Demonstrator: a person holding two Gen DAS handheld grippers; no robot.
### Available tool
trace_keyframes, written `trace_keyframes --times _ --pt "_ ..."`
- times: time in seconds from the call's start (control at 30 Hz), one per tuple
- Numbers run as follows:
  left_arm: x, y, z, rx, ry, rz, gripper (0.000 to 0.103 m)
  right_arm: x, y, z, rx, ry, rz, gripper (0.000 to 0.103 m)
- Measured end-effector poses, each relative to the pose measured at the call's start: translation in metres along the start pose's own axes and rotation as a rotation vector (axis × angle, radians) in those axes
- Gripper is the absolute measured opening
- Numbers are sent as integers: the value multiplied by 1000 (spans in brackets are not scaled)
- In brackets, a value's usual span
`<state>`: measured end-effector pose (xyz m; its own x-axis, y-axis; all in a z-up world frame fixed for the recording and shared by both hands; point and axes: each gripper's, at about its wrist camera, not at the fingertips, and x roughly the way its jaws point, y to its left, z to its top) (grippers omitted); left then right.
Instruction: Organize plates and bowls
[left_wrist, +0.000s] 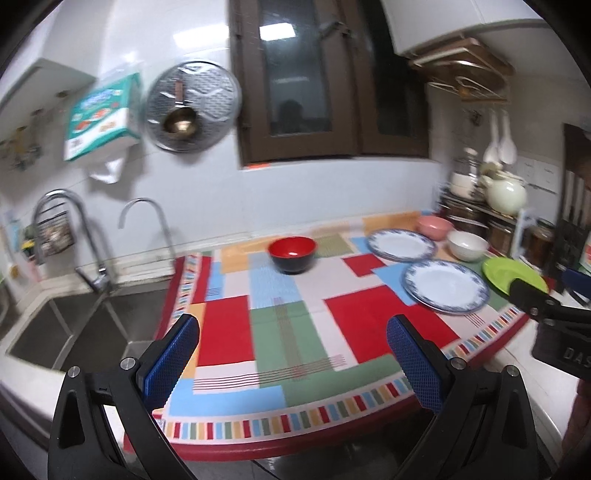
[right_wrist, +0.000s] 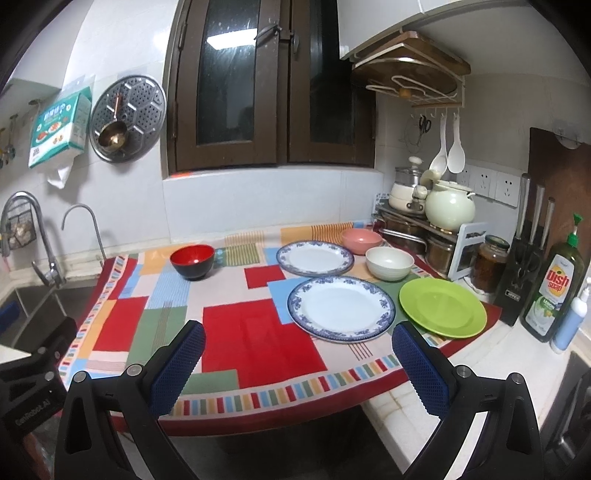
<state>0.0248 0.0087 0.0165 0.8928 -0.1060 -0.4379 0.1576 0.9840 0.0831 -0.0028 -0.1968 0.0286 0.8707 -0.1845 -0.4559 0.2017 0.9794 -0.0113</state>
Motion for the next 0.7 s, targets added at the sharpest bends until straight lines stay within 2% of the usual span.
trace_keyframes --times 0.2,0.47,0.7 --pt "9 0 11 42 21 -70 103 2 9 1 21 61 -16 102" --pt "28 -5 29 65 11 -90 103 7 9 2 49 80 -78 102" --pt "57 -20 47 88 -5 -94 103 27 -3 15 55 51 -122 102"
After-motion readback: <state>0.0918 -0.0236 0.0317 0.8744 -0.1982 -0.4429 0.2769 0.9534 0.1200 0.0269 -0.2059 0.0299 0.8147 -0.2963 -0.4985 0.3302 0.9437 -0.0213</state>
